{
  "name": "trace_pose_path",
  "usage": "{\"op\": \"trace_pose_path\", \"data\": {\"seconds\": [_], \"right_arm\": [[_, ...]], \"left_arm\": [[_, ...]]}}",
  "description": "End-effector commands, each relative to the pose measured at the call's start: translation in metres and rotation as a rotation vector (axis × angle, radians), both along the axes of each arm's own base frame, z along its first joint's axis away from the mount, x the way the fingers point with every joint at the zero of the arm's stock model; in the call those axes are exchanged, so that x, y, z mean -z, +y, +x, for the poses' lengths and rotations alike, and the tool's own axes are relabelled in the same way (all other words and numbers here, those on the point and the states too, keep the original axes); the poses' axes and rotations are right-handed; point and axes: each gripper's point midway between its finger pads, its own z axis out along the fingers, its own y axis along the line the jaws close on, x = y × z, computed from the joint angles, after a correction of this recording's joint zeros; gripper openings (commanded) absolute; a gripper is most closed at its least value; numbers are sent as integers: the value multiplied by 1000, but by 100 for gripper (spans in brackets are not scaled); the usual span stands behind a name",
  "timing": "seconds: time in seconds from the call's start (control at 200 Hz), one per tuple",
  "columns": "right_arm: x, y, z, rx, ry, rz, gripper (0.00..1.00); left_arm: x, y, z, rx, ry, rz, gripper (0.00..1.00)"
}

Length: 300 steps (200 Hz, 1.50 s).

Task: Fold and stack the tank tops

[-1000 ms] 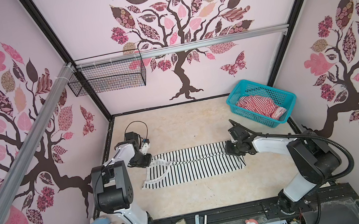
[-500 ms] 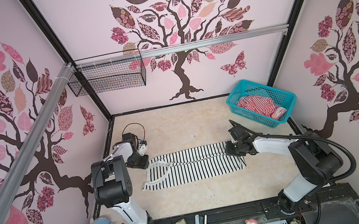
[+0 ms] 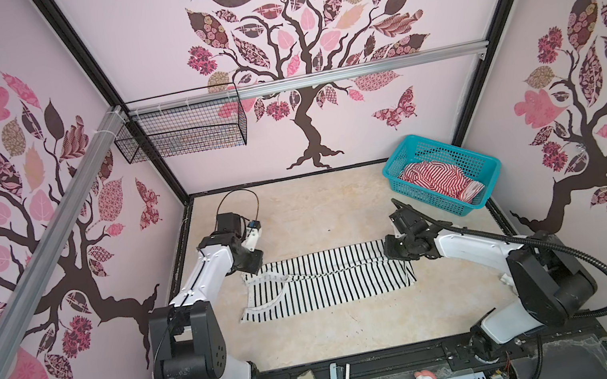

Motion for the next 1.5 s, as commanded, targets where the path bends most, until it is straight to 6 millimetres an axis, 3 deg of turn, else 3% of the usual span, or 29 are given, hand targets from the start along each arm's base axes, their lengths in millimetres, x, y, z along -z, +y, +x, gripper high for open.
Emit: {"op": "trace_pose_path", "data": {"seconds": [0.0, 0.165, 0.33, 0.51, 0.725, 0.93, 1.146, 1.351, 1.496], "right_arm": [[3, -4, 11, 11, 5, -52, 22], [11, -8, 23, 23, 13, -88, 19], [24, -10, 22, 18, 46, -110, 18], [35, -16, 3, 25, 77, -105, 17], [46, -24, -27, 35, 122, -86, 17], [46, -22, -57, 43, 144, -42, 18], [44, -2, -97, 21, 156, 23, 18], [39, 45, -130, -43, 160, 47, 19], [36, 98, -152, -144, 171, 72, 19]], "left_arm": [[20, -38, -32, 88, 137, -104, 42], [36, -70, -58, 238, 201, -85, 41], [56, -83, -79, 324, 255, -24, 40], [74, -79, -78, 312, 280, 17, 40], [104, -55, -60, 288, 315, 192, 39], [99, -50, -4, 268, 217, 320, 37], [79, -71, 92, 257, 102, 378, 37], [70, -102, 167, 197, 38, 344, 36], [62, -111, 195, 155, -41, 328, 37]]}}
